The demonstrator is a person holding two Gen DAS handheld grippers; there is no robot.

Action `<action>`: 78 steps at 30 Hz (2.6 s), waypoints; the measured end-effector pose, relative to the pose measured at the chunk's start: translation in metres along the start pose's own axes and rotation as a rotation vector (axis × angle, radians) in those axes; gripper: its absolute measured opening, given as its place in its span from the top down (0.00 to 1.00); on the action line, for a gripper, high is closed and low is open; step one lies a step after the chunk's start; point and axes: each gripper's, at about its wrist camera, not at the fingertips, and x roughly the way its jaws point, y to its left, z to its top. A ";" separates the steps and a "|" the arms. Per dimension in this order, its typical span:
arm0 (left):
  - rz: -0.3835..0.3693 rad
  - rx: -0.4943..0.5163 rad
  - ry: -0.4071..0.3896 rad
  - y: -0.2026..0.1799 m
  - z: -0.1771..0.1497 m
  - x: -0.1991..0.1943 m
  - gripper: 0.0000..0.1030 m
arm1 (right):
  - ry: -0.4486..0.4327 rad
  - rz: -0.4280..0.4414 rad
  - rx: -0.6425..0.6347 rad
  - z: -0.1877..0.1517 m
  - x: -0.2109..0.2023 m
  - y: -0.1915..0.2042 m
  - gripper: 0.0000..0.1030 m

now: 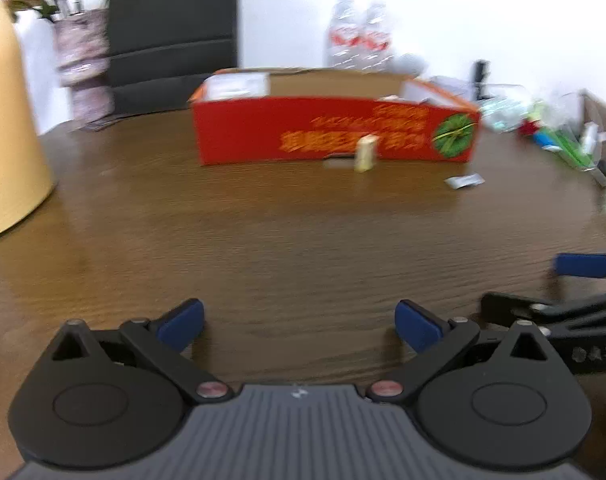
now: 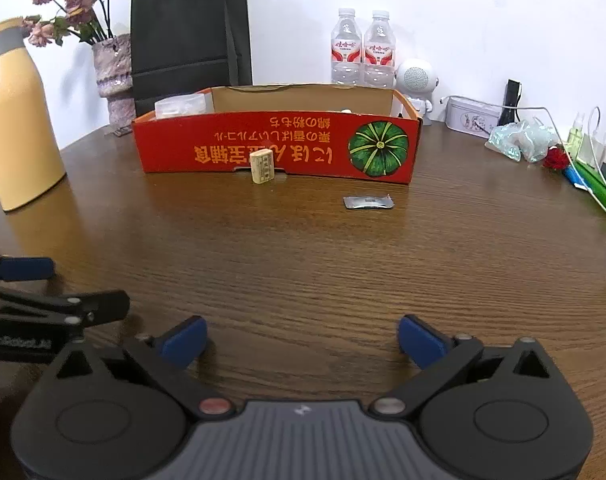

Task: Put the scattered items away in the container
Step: 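Grasp the beige block with the left tool while the right tool grasps the clear sachet, then lower the beige block and clear sachet into the box and open both tools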

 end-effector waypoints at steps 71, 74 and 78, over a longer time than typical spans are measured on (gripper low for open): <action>-0.180 -0.111 -0.007 -0.002 0.217 0.009 0.88 | -0.223 0.147 -0.037 0.184 -0.028 -0.032 0.91; -0.169 -0.121 0.099 0.016 0.269 0.074 0.88 | -0.093 0.189 0.017 0.260 0.017 -0.050 0.91; -0.179 -0.151 0.285 0.044 0.294 0.165 0.88 | 0.054 0.114 0.044 0.313 0.095 -0.070 0.91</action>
